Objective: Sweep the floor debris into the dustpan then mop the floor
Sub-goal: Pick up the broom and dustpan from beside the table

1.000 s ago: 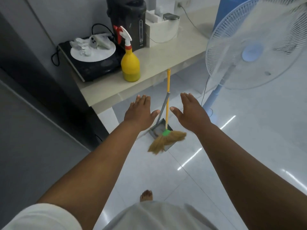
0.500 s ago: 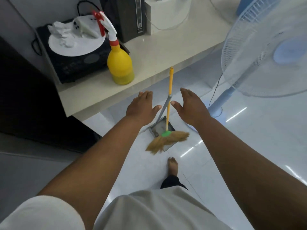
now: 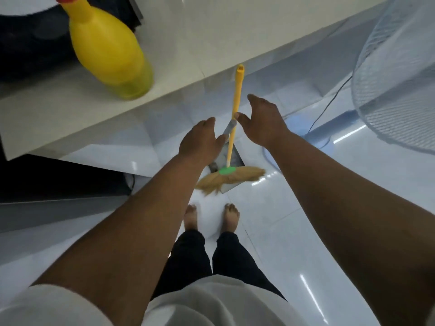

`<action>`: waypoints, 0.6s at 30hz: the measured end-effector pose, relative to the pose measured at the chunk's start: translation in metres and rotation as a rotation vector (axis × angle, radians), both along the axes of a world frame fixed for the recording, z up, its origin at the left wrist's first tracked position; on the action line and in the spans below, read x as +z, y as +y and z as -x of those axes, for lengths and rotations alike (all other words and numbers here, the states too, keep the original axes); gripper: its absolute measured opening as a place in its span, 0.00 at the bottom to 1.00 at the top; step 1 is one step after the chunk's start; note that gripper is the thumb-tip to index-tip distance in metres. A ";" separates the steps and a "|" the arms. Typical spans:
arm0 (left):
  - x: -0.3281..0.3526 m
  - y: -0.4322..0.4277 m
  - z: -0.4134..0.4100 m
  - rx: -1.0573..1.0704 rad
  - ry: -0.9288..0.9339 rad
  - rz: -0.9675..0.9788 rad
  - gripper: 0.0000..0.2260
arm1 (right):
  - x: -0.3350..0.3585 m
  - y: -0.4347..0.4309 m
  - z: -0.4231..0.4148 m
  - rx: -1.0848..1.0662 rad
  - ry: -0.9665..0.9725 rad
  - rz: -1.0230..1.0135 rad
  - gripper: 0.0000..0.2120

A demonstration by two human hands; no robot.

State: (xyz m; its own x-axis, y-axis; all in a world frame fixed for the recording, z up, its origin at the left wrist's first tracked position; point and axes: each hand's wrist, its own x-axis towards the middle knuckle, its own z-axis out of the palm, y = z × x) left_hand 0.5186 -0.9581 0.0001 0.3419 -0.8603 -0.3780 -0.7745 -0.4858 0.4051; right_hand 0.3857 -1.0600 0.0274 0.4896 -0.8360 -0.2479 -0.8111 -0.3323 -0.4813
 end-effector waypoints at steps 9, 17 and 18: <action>-0.085 -0.059 -0.005 -0.068 0.162 -0.076 0.29 | -0.071 -0.066 -0.047 -0.101 -0.048 -0.074 0.18; -0.114 -0.074 0.009 0.013 0.303 0.037 0.08 | -0.095 -0.070 -0.044 -0.146 -0.031 0.033 0.12; -0.113 -0.073 0.010 0.018 0.311 0.049 0.07 | -0.093 -0.069 -0.041 -0.139 -0.030 0.030 0.12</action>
State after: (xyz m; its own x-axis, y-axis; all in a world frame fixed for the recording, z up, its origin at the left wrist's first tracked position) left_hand 0.5087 -1.0307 -0.1133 0.2320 -0.8750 -0.4249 -0.6014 -0.4723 0.6444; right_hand 0.4266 -1.1291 -0.0656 0.3748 -0.9033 -0.2087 -0.8360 -0.2320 -0.4972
